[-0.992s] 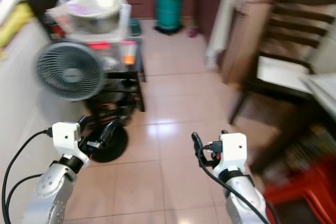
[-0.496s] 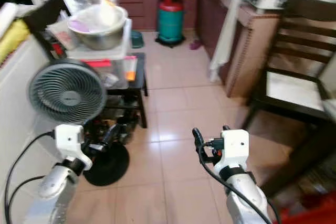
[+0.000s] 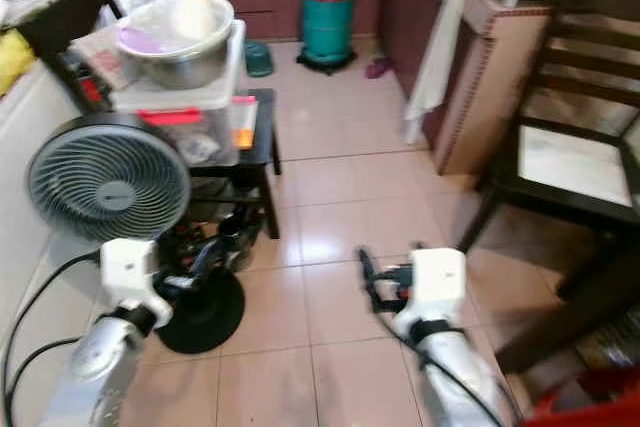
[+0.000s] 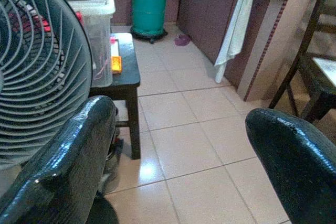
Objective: Setting the table
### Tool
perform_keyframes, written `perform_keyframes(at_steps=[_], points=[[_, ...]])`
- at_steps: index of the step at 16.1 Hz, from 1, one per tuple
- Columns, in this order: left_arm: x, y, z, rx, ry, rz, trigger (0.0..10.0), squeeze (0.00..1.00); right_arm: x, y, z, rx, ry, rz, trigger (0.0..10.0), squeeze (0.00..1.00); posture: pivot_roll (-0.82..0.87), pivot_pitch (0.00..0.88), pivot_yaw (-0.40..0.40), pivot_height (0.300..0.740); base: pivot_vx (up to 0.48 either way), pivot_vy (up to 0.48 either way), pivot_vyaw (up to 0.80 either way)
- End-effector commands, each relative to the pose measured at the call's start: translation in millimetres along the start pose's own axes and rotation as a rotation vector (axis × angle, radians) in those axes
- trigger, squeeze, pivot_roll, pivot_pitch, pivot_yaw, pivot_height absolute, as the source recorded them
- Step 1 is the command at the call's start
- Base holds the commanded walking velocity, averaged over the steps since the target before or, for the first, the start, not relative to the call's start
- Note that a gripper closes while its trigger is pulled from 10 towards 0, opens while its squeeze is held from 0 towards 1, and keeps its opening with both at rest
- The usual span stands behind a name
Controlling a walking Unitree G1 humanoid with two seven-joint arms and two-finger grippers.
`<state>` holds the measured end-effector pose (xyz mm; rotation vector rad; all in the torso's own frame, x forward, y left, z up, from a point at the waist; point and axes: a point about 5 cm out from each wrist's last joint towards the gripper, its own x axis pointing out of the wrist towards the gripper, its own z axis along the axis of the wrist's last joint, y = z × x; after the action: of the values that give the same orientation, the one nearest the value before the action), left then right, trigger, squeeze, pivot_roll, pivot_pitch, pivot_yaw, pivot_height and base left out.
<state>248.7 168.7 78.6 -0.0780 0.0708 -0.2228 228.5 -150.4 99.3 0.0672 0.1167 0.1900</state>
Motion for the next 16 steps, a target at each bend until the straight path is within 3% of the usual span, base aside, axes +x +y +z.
perform_keyframes(at_steps=[1,11,16], points=[[2.8,-2.7,2.3,0.011,-0.002,-0.017,10.0,0.00,-2.5,-5.4,0.8,-0.003,0.004,-0.022,10.0,0.00,-0.08,0.080,0.033,0.740,0.000,0.000,-0.80],[3.6,-1.0,2.2,0.024,0.009,-0.022,10.0,0.00,1.1,-2.3,0.6,0.005,0.000,-0.014,10.0,0.00,-0.07,0.068,0.041,0.740,0.000,0.000,-0.80],[5.0,3.6,0.3,-0.001,0.026,0.042,10.0,0.00,1.0,-1.4,0.9,0.015,-0.001,-0.021,10.0,0.00,-0.08,0.084,0.043,0.740,0.000,0.000,-0.80]])
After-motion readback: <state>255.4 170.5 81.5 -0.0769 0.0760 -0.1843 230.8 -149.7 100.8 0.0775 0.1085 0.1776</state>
